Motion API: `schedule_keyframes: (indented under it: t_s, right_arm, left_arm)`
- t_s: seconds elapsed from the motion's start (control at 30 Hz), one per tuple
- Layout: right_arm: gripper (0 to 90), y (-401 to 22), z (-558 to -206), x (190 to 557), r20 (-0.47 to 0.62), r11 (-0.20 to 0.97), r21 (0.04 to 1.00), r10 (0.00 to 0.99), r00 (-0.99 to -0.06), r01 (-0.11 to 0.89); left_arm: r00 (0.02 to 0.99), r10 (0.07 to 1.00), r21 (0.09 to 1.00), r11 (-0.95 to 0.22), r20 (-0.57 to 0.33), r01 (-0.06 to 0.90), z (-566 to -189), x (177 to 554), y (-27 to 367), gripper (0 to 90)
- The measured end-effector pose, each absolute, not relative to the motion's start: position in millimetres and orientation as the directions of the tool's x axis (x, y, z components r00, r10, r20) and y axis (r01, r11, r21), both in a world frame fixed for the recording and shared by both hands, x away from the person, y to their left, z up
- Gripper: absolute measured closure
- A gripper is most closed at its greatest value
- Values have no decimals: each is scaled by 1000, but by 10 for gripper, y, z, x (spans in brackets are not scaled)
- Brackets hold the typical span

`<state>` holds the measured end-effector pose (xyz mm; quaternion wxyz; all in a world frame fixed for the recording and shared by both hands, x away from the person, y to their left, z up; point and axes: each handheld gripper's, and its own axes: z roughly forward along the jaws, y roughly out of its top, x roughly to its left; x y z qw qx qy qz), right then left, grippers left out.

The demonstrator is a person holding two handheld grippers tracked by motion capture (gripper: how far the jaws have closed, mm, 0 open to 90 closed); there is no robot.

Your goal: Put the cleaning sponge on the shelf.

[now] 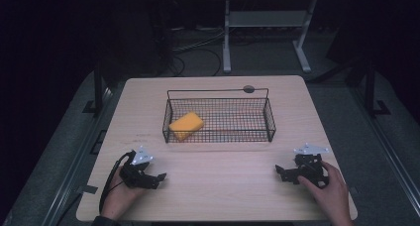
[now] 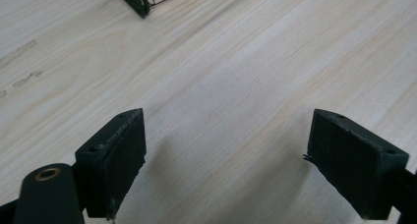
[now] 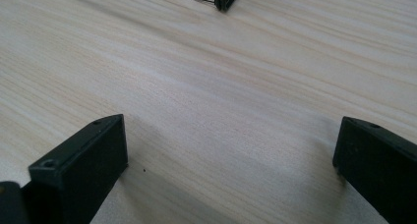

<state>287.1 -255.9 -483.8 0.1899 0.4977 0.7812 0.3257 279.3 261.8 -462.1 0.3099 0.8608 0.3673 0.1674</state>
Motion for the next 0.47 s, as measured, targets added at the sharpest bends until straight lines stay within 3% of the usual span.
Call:
schedule_keyframes:
  t_s: [0.47]
  right_arm:
    - [0,-2559,-4838,2871,27,293,698,901,-433,654]
  left_arm:
    - [677,736,725,-472,9,503,-4750,2744,2744,130]
